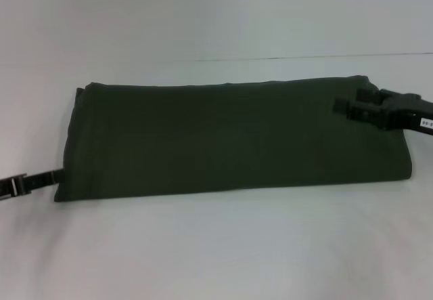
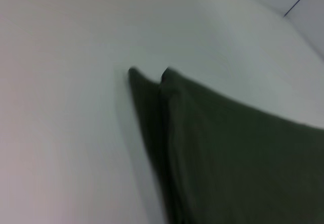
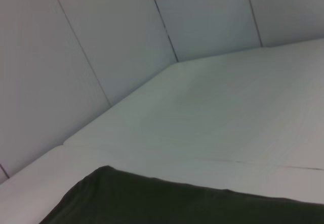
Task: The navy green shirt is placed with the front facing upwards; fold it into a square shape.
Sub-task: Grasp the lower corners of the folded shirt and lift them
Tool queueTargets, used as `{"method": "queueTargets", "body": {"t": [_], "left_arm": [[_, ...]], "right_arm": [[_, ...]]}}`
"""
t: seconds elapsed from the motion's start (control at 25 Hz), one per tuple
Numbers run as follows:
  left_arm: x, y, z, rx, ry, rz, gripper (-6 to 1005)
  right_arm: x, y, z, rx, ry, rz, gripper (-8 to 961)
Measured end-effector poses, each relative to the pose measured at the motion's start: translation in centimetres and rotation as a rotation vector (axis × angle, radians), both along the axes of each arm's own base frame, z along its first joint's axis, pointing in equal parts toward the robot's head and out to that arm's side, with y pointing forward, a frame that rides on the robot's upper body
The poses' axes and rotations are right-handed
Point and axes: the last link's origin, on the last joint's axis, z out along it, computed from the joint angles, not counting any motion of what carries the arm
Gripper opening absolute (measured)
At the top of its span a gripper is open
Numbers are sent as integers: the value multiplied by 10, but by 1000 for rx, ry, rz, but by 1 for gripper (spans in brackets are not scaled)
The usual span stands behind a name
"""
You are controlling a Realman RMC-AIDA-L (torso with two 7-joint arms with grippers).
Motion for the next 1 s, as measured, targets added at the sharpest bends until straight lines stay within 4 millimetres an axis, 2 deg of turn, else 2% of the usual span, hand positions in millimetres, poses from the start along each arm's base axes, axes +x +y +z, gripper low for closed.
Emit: {"method": "queueTargets", "body": {"t": [0.44,1.0], "left_arm": [[-2,1,-2,-29,24,30,704],[5,8,-11,-45,12,17,703]], "right_arm": [[0,-1,-7,-21,-3,-3,792],[1,-4,-9,-25,2,-9,781]]}}
